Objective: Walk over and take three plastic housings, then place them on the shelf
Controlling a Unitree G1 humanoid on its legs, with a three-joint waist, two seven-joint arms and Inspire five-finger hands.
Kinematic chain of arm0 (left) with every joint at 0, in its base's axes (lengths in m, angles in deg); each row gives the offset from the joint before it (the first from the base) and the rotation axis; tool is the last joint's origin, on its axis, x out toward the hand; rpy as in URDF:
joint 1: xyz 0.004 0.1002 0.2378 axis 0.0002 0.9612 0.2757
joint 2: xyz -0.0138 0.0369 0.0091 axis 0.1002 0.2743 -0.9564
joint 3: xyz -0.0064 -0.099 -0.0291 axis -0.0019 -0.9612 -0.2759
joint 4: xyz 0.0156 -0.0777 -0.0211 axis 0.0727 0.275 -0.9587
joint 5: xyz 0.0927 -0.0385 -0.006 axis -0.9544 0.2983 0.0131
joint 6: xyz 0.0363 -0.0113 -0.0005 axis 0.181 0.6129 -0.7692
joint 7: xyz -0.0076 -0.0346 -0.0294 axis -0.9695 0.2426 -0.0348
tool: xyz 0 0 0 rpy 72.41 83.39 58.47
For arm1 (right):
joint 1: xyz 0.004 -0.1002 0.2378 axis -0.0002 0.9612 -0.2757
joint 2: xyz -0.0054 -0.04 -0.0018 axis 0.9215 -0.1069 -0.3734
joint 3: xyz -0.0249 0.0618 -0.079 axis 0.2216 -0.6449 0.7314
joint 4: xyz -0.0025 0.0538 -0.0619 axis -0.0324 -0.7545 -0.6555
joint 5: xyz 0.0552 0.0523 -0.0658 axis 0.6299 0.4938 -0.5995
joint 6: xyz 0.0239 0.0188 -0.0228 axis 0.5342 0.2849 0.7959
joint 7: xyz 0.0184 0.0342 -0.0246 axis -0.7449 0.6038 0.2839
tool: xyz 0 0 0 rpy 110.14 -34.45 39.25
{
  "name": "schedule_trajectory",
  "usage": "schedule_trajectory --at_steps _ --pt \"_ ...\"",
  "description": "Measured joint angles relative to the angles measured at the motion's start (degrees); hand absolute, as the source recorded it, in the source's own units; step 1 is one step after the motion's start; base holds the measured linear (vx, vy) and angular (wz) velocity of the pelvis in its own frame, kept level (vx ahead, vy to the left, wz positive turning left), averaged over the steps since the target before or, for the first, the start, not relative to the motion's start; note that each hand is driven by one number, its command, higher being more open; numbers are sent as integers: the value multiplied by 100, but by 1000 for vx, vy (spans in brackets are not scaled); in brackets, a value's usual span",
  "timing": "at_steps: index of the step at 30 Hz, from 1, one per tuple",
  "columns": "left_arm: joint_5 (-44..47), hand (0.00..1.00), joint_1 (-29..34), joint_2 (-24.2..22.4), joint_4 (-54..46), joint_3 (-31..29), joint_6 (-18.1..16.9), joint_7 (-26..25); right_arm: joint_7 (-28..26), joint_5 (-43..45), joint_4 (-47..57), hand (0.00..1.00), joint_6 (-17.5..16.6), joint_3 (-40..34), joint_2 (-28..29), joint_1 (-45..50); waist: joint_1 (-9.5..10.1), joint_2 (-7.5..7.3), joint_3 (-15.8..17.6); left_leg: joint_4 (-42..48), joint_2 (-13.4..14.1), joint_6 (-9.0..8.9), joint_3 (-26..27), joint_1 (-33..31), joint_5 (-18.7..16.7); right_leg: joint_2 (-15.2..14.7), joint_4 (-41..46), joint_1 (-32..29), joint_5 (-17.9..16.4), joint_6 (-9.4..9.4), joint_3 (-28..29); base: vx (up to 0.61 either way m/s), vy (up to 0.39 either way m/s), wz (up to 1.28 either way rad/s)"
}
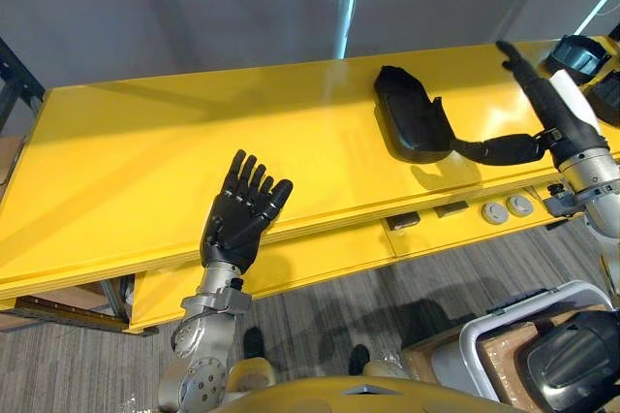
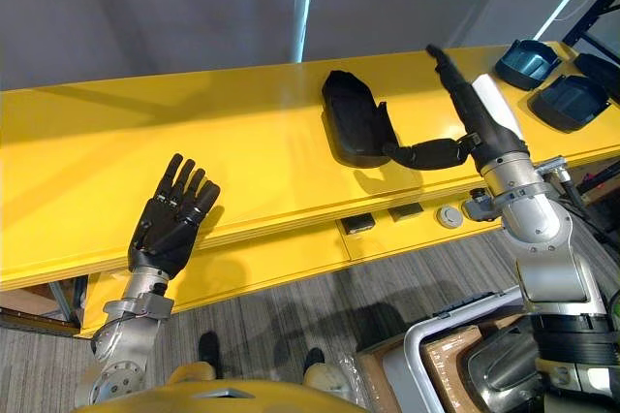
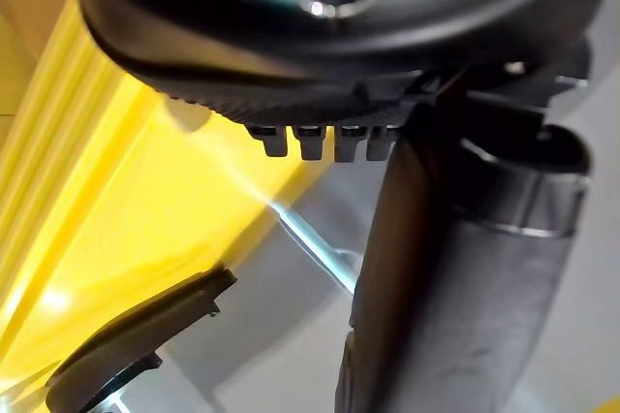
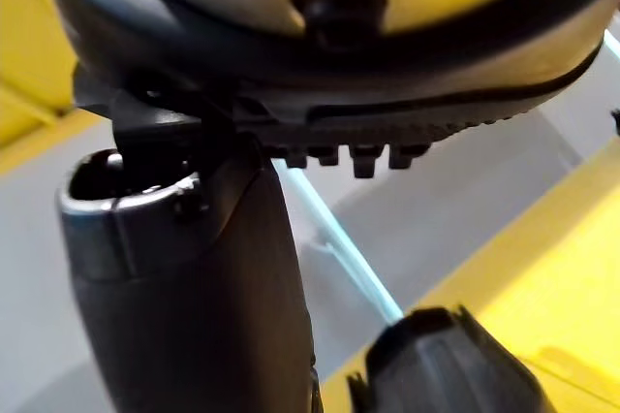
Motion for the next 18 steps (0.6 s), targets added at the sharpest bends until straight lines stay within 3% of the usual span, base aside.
schedule_trajectory --at_steps 10,18 --pt "10 100 -19 149 137 -77 15 70 -767 47 -440 100 263 670 -21 -257 88 -59 21 -2 -10 3 -53 -19 -49 -7 2 17 -13 13 -45 6 -3 2" --pt "8 100 -227 172 137 -87 11 128 -892 -19 -878 100 267 1020 137 -259 179 -187 130 0 -15 20 -166 -108 -4 -8 9 -6 -46 10 -151 -6 -5 6"
